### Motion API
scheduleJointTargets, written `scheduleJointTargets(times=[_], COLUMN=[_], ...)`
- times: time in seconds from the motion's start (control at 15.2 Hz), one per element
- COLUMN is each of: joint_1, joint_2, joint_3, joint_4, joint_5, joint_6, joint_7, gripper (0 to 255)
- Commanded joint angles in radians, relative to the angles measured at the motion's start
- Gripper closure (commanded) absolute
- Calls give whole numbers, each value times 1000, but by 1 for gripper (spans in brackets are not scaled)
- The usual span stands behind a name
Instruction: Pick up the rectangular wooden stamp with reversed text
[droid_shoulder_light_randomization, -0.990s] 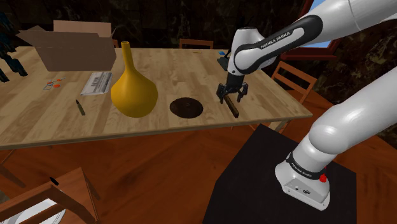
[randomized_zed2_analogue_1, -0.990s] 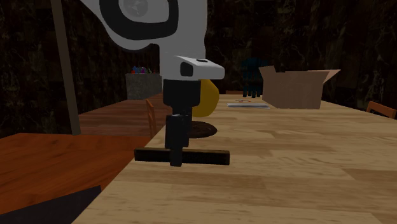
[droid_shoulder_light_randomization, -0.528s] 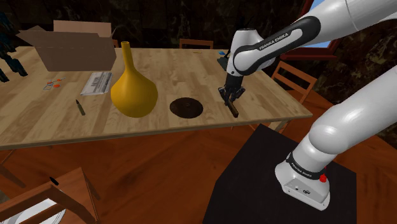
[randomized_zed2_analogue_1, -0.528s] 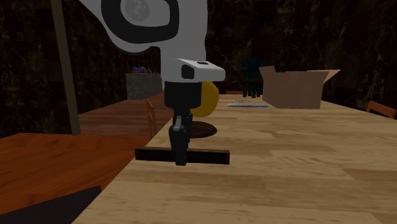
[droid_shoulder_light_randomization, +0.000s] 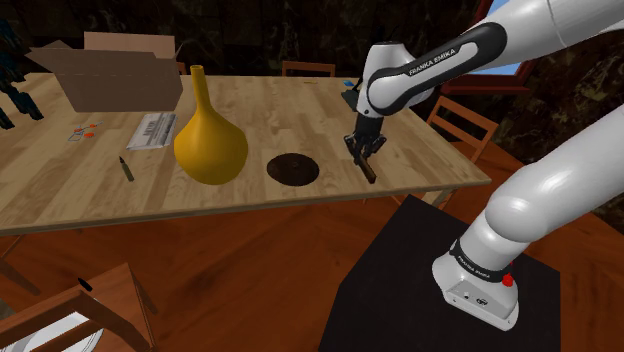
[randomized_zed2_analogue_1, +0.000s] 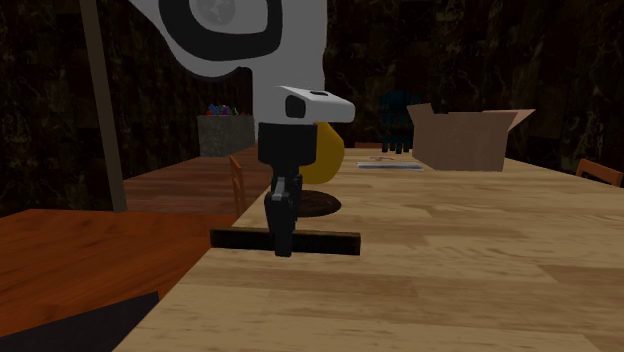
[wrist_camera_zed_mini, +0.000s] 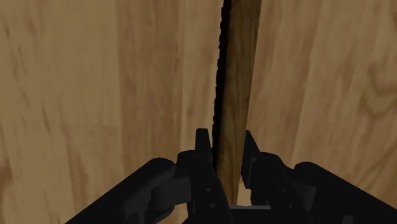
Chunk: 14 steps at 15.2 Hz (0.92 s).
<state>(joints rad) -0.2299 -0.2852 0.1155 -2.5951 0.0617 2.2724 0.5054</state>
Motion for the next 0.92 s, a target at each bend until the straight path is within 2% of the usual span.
scheduleJointTargets(times=[0.0, 0.73, 0.86], joint_1=[0, 0, 0], joint_2=[-20, -103, -104], joint_3=[-2, -9, -9], joint_4=[10, 96, 97], joint_5=[0, 0, 0], joint_6=[-32, -201, -203], joint_7=[-1, -2, -2], gripper=[255, 255, 255])
